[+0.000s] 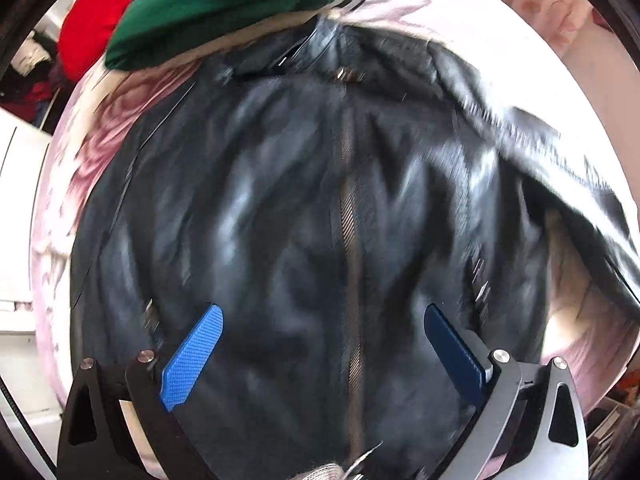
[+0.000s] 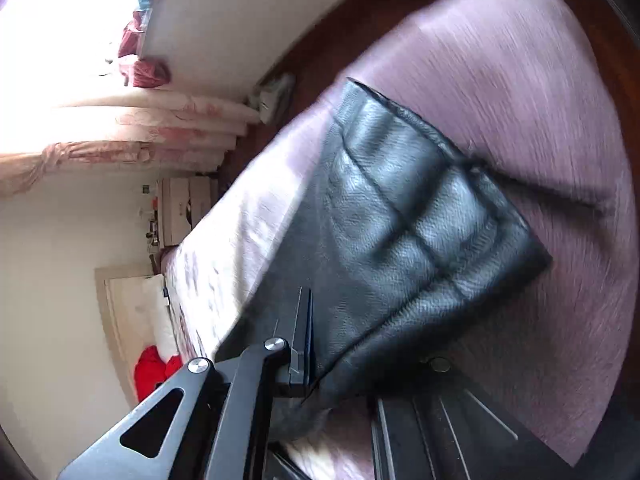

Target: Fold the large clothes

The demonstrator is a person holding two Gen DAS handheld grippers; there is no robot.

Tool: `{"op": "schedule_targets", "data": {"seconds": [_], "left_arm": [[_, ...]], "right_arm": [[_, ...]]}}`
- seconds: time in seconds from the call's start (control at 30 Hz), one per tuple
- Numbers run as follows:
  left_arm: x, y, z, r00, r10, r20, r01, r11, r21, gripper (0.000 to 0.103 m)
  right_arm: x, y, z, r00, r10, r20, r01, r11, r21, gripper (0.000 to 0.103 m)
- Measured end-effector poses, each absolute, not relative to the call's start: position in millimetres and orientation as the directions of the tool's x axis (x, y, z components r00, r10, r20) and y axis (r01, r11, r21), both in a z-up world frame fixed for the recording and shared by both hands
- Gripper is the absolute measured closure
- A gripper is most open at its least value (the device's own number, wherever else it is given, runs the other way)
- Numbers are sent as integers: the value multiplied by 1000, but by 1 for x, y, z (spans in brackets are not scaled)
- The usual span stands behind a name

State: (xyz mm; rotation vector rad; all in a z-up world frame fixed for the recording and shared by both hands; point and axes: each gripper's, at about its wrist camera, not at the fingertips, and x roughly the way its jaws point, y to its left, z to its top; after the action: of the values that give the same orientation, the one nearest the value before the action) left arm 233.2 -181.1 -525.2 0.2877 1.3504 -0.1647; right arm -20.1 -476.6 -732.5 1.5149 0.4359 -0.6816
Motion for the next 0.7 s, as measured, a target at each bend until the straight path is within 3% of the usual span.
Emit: {"op": "schedule_targets", "data": {"seconds": [0.17, 0.4, 0.57, 0.7], "left_arm": [[279, -229, -535, 243, -19, -970, 290, 956, 54, 0], [323, -270, -609, 167, 72, -983, 330, 936, 125, 0], [319, -234, -579, 178, -13, -984, 323, 945, 47, 0], [312, -144, -538, 212, -47, -976, 204, 979, -2, 0]], "right_arm": [[9, -498, -699, 728, -102, -678, 686, 73, 724, 98], [30, -516, -711, 706, -49, -707, 707, -14, 707, 94], [68, -504, -658, 696, -98, -711, 718, 119, 686, 97], [126, -465, -579, 725, -114, -680, 677, 300, 672, 97]]}}
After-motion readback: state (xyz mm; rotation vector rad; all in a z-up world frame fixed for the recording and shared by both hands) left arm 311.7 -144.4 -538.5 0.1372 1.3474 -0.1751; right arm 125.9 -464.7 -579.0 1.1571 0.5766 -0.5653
